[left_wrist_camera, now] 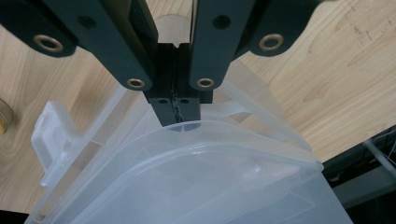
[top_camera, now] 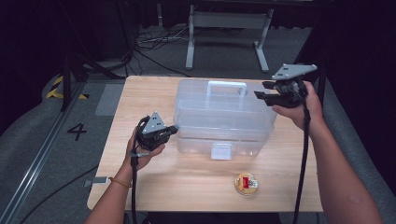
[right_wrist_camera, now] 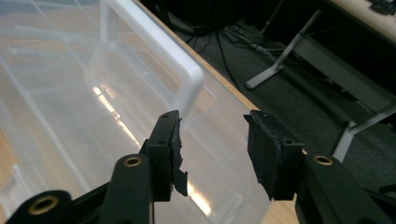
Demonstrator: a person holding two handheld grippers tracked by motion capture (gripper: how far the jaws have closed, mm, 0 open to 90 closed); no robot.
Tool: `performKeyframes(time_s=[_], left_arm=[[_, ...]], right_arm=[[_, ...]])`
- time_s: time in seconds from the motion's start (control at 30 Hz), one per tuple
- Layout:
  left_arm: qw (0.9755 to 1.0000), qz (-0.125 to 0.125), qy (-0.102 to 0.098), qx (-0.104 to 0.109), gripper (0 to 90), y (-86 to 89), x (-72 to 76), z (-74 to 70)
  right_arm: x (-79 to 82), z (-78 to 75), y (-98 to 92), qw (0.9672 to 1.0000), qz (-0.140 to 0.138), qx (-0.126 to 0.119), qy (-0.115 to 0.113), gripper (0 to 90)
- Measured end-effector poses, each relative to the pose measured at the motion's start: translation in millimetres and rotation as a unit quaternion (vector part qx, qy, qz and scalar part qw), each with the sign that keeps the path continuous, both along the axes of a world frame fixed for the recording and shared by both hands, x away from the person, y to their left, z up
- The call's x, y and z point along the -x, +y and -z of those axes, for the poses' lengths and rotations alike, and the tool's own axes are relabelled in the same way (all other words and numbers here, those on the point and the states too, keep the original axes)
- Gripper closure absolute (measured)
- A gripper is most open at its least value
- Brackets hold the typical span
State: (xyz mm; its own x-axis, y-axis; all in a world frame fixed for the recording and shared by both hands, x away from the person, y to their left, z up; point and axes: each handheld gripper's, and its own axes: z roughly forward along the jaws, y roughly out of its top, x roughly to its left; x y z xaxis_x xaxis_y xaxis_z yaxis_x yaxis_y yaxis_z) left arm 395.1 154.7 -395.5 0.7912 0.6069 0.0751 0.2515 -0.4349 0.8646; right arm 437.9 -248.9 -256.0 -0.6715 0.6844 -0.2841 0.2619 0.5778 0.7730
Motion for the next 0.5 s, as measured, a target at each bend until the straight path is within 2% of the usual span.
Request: performKeyframes(time_s=[0.03, 0.07, 0.1, 0.13, 0.23, 0.27, 0.33, 0.43, 0.5], left_arm=[[1.0000, 0.000, -0.001, -0.006, 89.8, -0.2, -0.4, -0.7], [1.0000, 0.000, -0.001, -0.006, 89.8, -0.2, -0.4, -0.7], [1.0000, 0.005, 0.005, -0.005, 89.8, -0.7, -0.8, -2.2], [1.0000, 0.005, 0.004, -0.007, 89.8, -1.0, -0.9, -3.1], [0.9999, 0.005, 0.002, -0.014, 89.8, -1.2, -0.9, -5.0], [0.9999, 0.006, 0.002, -0.015, 89.8, -1.3, -1.0, -5.0], [0.9999, 0.006, 0.005, -0.013, 89.8, -1.1, -1.6, -5.1], [0.9999, 0.003, 0.003, -0.014, 89.8, -2.0, -1.3, -6.4], [0.9999, 0.004, 0.005, -0.015, 89.8, -2.1, -1.6, -7.3]], right_arm=[[11.9, 4.5, -13.7, 0.9997, 0.006, -0.008, -0.022, 48.4], [15.6, 6.2, -18.8, 0.9995, 0.009, -0.016, -0.025, 47.0], [22.2, 9.9, -27.7, 0.9986, 0.012, -0.036, -0.036, 44.6], [28.7, 13.2, -34.2, 0.9978, 0.008, -0.049, -0.044, 44.4], [46.8, 19.7, -49.5, 0.9962, 0.018, -0.057, -0.063, 42.2], [52.1, 22.7, -54.4, 0.9957, 0.012, -0.069, -0.060, 40.4], [61.8, 27.8, -61.9, 0.9958, 0.017, -0.063, -0.064, 37.5], [70.9, 33.5, -69.7, 0.9947, 0.010, -0.073, -0.072, 37.5], [79.5, 45.5, -77.6, 0.9940, 0.007, -0.083, -0.071, 37.2]])
